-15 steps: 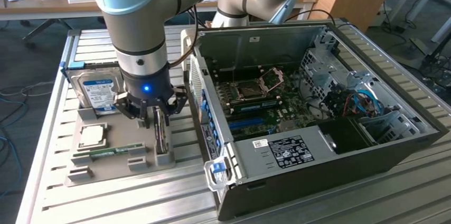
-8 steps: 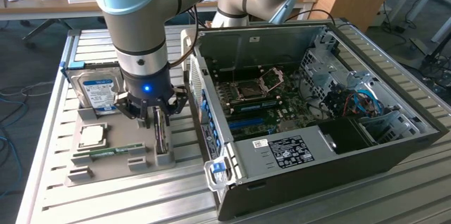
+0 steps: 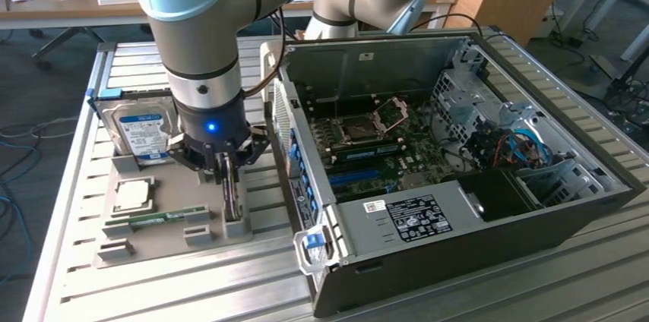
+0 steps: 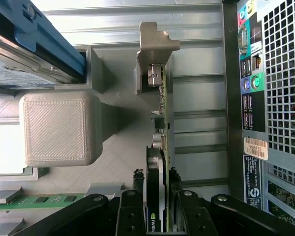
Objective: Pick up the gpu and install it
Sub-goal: 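Pick up the gpu and move the gpu toward the slot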
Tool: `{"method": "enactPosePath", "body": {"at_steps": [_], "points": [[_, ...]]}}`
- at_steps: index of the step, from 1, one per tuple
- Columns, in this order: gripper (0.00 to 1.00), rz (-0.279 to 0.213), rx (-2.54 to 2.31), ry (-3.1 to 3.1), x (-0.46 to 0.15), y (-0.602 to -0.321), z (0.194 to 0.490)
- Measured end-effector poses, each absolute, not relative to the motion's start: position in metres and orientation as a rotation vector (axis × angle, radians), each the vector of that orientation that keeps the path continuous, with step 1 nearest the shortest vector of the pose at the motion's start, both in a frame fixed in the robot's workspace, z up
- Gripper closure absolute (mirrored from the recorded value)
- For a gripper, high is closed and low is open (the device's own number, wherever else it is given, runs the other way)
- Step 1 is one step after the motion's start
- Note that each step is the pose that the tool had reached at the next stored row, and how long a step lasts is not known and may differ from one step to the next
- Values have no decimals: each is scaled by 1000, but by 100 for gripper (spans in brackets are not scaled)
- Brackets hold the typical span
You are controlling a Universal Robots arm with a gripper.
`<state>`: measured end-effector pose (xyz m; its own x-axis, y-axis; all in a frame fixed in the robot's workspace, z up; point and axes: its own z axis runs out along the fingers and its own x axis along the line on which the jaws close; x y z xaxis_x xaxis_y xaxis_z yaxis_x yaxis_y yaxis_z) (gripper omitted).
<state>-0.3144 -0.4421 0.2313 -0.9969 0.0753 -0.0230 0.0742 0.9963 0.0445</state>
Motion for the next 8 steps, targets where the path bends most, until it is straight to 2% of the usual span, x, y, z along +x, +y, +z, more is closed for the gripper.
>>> {"method": "enactPosePath", "body": {"at_steps": [8], "points": [[67,68,117,3114,-314,-442,231]]}}
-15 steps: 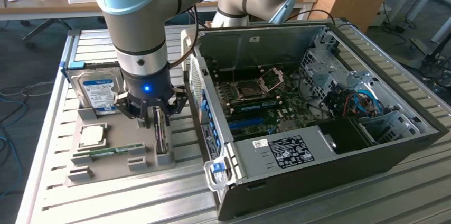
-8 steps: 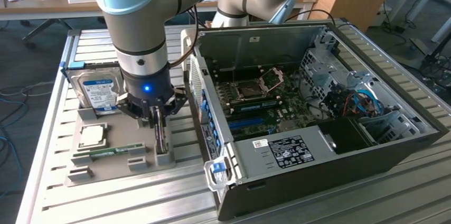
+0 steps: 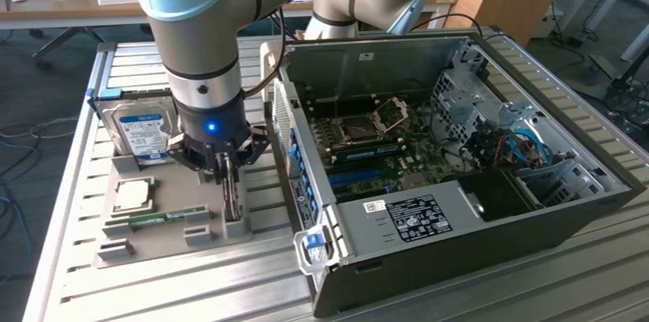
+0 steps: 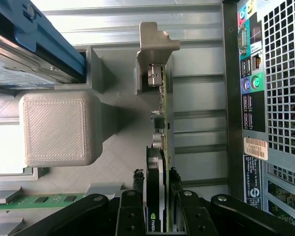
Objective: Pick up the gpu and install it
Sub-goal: 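Pick up the gpu and move the gpu toward the slot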
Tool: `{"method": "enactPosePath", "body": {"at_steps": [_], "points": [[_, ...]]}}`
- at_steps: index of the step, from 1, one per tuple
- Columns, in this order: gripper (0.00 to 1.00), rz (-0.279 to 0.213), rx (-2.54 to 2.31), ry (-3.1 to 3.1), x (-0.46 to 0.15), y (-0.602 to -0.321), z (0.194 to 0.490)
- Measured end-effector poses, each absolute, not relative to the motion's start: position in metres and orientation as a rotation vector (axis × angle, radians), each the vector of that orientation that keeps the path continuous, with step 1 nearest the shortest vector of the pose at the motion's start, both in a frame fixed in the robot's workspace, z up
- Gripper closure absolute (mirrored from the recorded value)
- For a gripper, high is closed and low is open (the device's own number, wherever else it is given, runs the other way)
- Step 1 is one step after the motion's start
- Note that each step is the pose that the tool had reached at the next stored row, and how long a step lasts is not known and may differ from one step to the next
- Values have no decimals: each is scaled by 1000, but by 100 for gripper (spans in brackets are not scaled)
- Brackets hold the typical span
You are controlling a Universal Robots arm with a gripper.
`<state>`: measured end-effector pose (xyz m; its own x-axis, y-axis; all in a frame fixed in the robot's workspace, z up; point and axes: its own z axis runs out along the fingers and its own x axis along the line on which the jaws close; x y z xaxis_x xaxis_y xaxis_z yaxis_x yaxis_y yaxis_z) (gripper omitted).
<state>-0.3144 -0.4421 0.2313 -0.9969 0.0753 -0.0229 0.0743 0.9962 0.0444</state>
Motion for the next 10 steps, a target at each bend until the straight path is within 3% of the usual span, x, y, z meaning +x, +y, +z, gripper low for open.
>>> {"method": "enactPosePath", "body": {"at_steps": [10], "points": [[67,68,117,3114,-313,-442,231]]}}
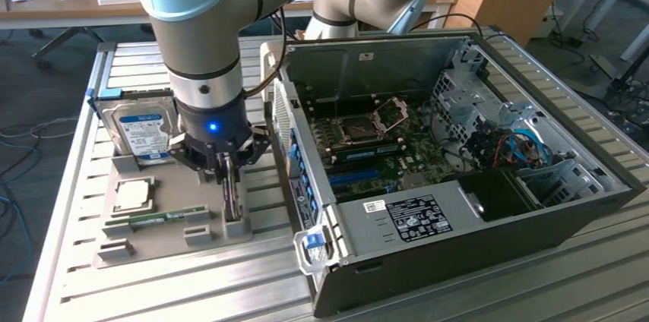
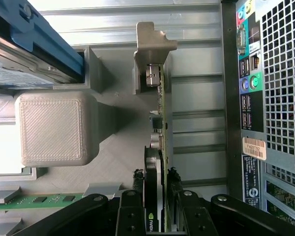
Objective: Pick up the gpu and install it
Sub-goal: 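Pick up the gpu and move the gpu toward the slot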
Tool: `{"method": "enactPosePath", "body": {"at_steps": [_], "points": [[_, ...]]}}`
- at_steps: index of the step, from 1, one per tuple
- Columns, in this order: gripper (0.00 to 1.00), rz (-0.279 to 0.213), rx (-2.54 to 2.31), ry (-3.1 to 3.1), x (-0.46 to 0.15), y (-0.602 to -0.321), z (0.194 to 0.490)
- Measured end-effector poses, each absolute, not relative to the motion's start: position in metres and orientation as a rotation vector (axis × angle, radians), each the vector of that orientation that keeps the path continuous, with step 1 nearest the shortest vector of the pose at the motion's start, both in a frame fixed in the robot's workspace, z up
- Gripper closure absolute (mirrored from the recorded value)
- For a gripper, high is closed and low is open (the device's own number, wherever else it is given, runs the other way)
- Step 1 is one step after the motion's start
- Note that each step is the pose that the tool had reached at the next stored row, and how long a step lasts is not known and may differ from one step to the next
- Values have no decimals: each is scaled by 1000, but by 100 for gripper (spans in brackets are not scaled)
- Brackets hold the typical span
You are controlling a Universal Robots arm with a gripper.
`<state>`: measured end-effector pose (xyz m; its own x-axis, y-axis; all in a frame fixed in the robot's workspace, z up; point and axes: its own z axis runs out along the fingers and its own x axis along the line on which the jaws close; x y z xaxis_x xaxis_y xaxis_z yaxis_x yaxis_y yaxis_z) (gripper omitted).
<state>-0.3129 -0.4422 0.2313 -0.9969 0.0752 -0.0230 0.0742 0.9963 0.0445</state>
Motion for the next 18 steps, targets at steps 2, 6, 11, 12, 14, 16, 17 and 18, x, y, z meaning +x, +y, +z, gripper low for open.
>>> {"method": "enactPosePath", "body": {"at_steps": [2,6,11,12,14,16,17,18], "points": [[67,68,117,3114,-313,-442,231],[67,68,117,3114,-313,-442,231],[74,68,117,3114,-313,-442,231],[74,68,117,3114,-313,-442,231],[74,68,117,3114,-313,-442,231],[74,68,117,3114,-313,-442,231],[74,68,117,3114,-313,-442,231],[74,68,117,3114,-313,-442,231]]}}
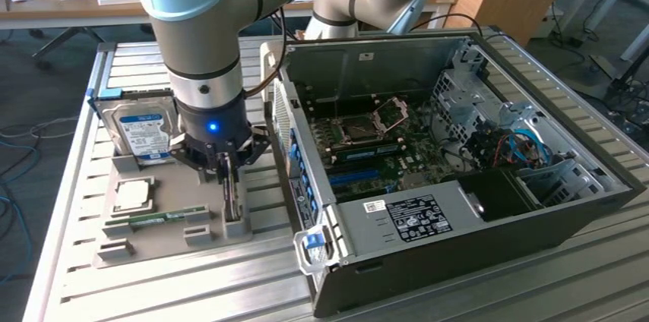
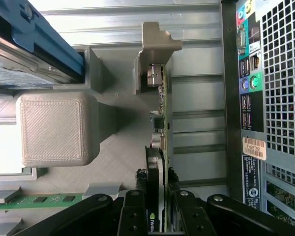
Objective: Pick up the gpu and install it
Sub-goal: 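Pick up the gpu and move the gpu toward the slot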
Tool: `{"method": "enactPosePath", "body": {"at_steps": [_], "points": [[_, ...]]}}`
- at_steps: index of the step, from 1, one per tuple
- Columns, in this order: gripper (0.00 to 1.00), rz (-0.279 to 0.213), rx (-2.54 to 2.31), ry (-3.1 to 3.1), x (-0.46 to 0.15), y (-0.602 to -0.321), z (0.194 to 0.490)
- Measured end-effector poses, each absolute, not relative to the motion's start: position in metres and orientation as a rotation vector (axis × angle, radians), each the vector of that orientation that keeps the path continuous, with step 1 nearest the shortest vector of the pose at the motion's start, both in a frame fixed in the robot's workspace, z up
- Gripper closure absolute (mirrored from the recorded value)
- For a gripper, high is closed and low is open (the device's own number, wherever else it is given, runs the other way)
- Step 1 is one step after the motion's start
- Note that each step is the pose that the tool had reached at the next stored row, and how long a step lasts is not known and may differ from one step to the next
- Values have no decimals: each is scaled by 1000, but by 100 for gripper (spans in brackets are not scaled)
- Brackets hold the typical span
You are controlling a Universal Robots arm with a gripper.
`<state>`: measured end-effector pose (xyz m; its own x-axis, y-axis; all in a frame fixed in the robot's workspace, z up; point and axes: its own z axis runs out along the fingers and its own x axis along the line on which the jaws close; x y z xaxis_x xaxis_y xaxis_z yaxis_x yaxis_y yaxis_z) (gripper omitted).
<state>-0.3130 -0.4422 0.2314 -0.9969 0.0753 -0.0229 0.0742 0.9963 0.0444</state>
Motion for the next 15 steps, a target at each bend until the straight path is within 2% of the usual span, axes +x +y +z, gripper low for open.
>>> {"method": "enactPosePath", "body": {"at_steps": [15], "points": [[74,68,85,3116,-313,-442,231]]}}
